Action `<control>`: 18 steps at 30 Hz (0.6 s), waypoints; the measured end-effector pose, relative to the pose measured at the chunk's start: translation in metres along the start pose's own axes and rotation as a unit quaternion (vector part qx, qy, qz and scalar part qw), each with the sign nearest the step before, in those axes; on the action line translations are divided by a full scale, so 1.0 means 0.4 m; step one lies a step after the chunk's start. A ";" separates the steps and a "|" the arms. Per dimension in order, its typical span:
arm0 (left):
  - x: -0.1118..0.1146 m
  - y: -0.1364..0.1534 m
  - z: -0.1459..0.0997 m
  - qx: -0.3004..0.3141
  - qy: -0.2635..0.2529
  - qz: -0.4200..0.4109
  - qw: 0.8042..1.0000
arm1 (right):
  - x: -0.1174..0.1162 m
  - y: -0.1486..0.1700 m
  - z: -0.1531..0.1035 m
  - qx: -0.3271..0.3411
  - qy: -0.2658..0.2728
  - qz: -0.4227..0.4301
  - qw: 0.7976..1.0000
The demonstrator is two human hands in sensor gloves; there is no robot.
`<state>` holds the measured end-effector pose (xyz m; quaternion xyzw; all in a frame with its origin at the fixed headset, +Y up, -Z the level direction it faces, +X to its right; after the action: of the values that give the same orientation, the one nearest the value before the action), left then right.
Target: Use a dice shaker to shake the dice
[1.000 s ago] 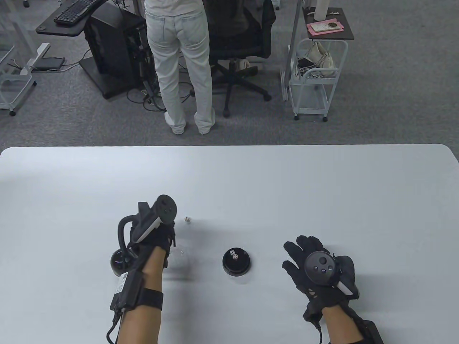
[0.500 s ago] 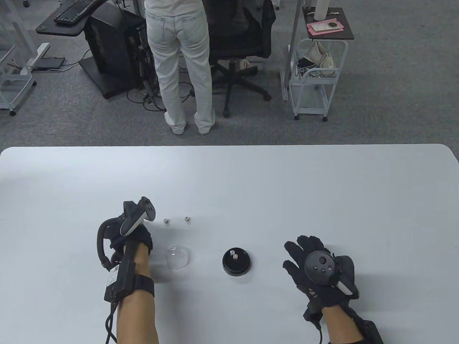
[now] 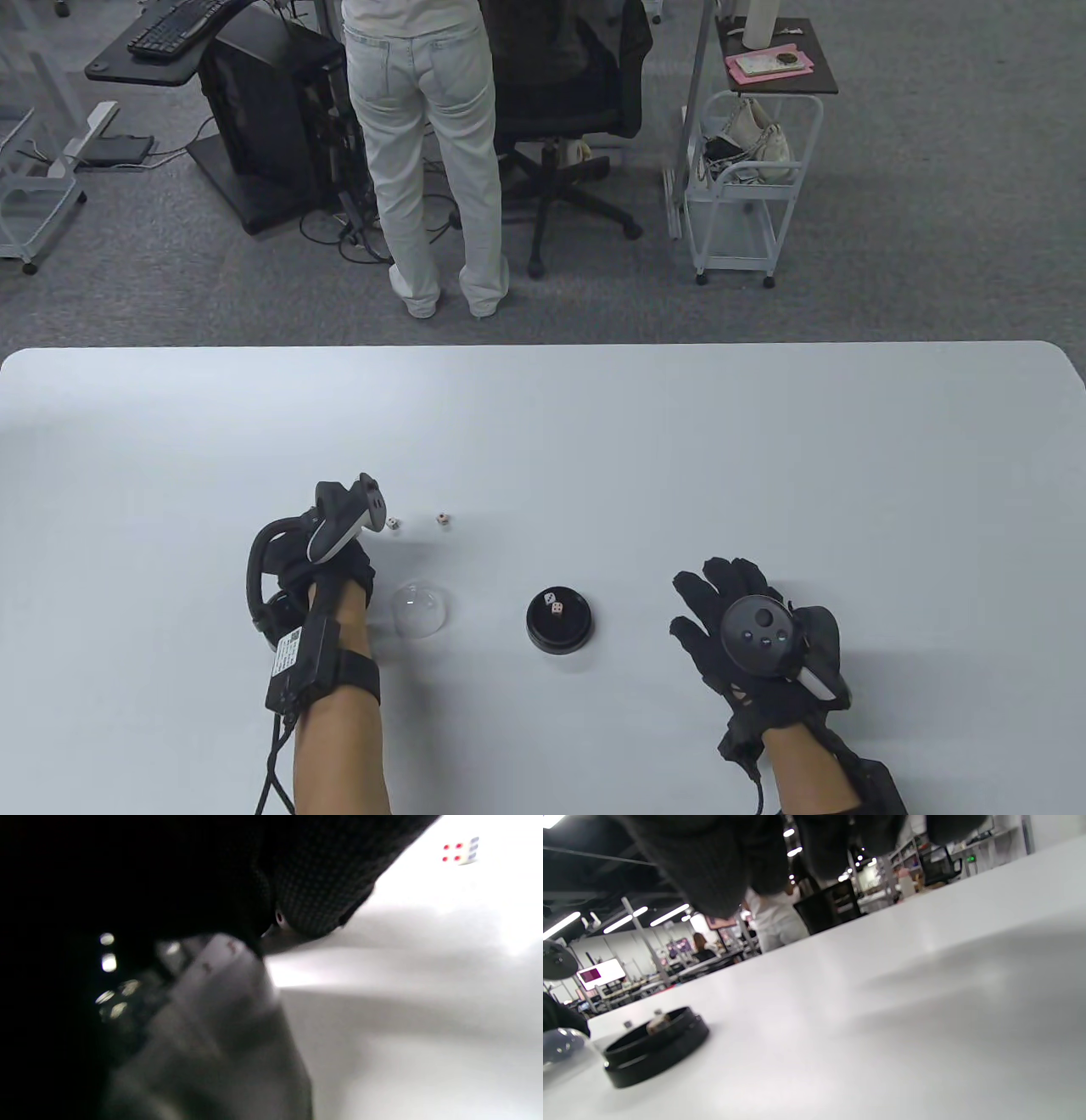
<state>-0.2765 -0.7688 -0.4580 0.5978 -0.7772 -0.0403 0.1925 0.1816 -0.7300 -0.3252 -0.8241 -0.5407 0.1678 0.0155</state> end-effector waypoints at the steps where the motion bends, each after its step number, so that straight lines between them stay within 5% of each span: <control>1: -0.004 -0.003 -0.004 0.006 0.001 -0.004 1.000 | 0.000 0.000 0.000 0.001 0.001 0.000 1.000; 8: -0.161 -0.091 -0.120 0.137 -0.105 -0.152 0.973 | 0.002 -0.003 -0.002 0.006 0.006 -0.001 1.000; 12: -0.219 -0.210 -0.237 0.252 -0.094 -0.195 0.943 | 0.001 -0.007 -0.004 0.010 0.006 -0.006 1.000; 18: -0.194 -0.360 -0.343 0.340 -0.032 -0.207 0.917 | 0.005 -0.010 -0.009 0.012 0.014 -0.007 1.000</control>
<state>-0.0810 -0.7131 -0.3930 0.7731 -0.6086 0.1681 -0.0602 0.1798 -0.7261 -0.3213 -0.8221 -0.5446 0.1628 0.0343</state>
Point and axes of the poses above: the tracker on the back of each hand, its own y axis roughly to the little-finger side, its own z axis roughly from the wrist to the fingertips, x = y × z, the point moved 3 cm from there along z, roughly from the wrist to the fingertips, and after that the axes turned 10 degrees about -y, right-handed, at the moved point
